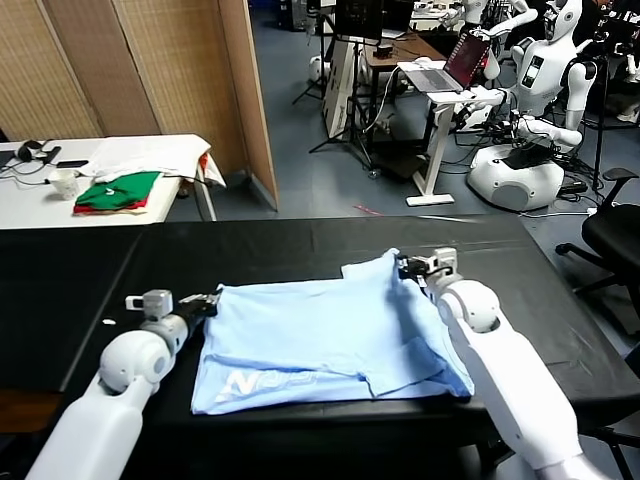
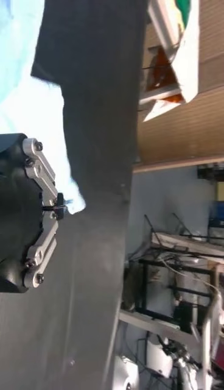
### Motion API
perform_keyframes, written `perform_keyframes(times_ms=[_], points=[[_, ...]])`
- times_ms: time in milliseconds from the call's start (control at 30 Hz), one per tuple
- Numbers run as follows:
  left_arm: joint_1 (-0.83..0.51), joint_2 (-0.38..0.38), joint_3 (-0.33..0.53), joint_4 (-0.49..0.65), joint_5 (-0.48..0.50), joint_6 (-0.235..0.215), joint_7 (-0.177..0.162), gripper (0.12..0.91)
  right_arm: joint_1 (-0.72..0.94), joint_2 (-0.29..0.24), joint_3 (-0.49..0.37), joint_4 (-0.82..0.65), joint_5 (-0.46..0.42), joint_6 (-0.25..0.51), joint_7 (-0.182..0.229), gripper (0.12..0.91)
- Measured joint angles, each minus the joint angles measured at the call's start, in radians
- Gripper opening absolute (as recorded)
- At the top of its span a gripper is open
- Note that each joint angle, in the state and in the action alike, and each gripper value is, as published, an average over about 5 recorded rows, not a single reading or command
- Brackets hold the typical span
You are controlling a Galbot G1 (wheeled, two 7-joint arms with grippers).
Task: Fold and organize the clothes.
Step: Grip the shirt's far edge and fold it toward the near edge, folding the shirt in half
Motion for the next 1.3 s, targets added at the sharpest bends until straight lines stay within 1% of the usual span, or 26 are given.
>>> perform_keyframes(times_ms=[133,300,500,600,733,967,1233,1300], points=[[0.064,0.008,-0.025,-0.078,0.034,-0.008,0.004,0.155,-0.093,-0.017,0.048,0.11,-0.003,-0.021,0.019,0.14],[0.148,0.01,-0.045,-0.159,0.098,-0.017,0.007,0.155,-0.206,-0.029,0.103,0.206,-0.004,-0.022,0.046,0.14],[0.251,0.008,-0.072,-0.229,0.17,-0.036,0.016,0.155,-0.333,-0.04,0.164,0.286,-0.008,-0.022,0.058,0.14],[0.3,0.005,-0.083,-0.254,0.201,-0.046,0.024,0.155,-0.393,-0.035,0.183,0.304,-0.02,-0.022,0.056,0.14],[0.357,-0.005,-0.091,-0.272,0.233,-0.055,0.029,0.155,-0.459,-0.022,0.185,0.309,-0.041,-0.022,0.049,0.14],[0.415,-0.025,-0.092,-0.273,0.279,-0.063,0.036,0.155,-0.509,-0.008,0.177,0.32,-0.051,-0.022,0.044,0.14],[0.46,-0.049,-0.104,-0.285,0.315,-0.068,0.038,0.155,-0.554,-0.002,0.203,0.365,-0.044,-0.022,0.005,0.142],[0.471,-0.058,-0.11,-0.295,0.321,-0.065,0.032,0.161,-0.568,0.0,0.218,0.385,-0.039,-0.022,0.0,0.173]])
